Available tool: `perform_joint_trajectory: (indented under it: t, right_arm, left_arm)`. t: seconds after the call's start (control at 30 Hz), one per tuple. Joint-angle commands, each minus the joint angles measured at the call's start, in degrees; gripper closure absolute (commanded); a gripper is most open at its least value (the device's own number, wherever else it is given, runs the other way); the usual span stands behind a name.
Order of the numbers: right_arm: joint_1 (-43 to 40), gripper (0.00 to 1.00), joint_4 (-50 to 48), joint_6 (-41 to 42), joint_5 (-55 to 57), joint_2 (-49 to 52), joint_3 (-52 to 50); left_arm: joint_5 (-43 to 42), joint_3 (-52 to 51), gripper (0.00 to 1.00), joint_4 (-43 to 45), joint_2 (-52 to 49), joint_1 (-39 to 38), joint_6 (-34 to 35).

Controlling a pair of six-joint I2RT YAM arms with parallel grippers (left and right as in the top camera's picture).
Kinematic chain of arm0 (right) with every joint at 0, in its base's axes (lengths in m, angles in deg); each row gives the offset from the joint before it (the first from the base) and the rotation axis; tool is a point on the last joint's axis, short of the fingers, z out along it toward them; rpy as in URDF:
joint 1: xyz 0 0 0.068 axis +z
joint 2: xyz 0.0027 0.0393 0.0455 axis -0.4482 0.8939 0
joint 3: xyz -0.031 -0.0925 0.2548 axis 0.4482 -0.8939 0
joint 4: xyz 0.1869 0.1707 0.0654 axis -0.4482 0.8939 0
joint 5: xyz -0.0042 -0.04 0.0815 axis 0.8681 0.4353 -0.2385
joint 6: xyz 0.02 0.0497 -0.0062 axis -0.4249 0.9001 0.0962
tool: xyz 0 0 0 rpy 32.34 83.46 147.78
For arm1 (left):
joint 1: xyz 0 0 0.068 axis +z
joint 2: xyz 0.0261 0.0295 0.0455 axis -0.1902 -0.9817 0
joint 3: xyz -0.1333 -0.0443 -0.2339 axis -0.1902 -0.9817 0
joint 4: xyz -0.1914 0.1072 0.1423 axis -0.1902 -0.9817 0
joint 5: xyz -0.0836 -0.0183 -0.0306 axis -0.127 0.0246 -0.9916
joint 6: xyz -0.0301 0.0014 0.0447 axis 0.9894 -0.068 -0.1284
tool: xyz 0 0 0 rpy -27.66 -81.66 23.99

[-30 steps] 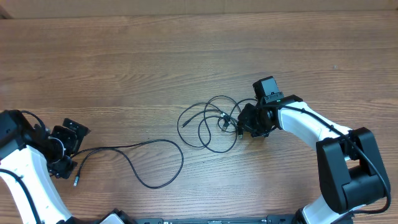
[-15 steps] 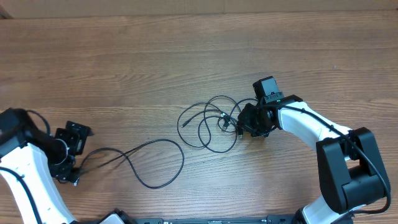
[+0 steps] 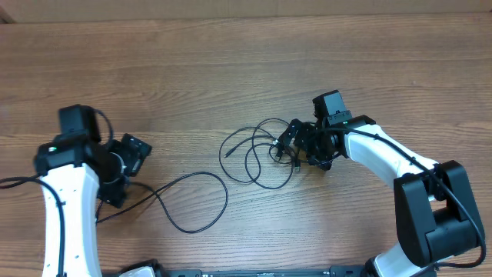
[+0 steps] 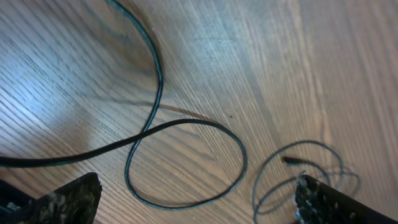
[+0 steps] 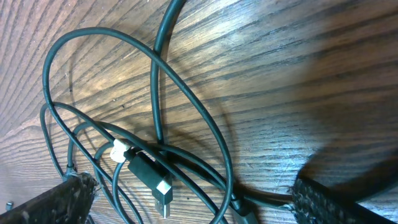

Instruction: Untangle cables

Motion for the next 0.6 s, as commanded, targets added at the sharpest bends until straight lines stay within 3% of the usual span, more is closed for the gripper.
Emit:
perform_joint_trajectory:
  t: [0.0, 0.17, 0.37, 0.57]
  right_arm:
    - [-0.2, 0.0, 0.7, 0.0, 2.1, 1.2, -1.0]
    - [-0.2, 0.0, 0.7, 0.0, 2.1, 1.2, -1.0]
    - [-0.2, 0.0, 0.9, 0.0, 2.1, 1.2, -1.0]
    - [-0.2, 0.0, 0.9, 0.0, 2.1, 1.2, -1.0]
  left_arm:
    - [5.3, -4.2, 0.0, 1.6, 0.8, -5.3, 9.3]
    - [7.4, -10.5, 0.12, 10.3, 0.8, -11.0, 14.2]
    - [17.5, -16.4, 0.32, 17.4, 0.7, -12.4, 19.0]
    - [28.2, -20.4, 0.73, 20.0, -0.5, -12.3, 20.2]
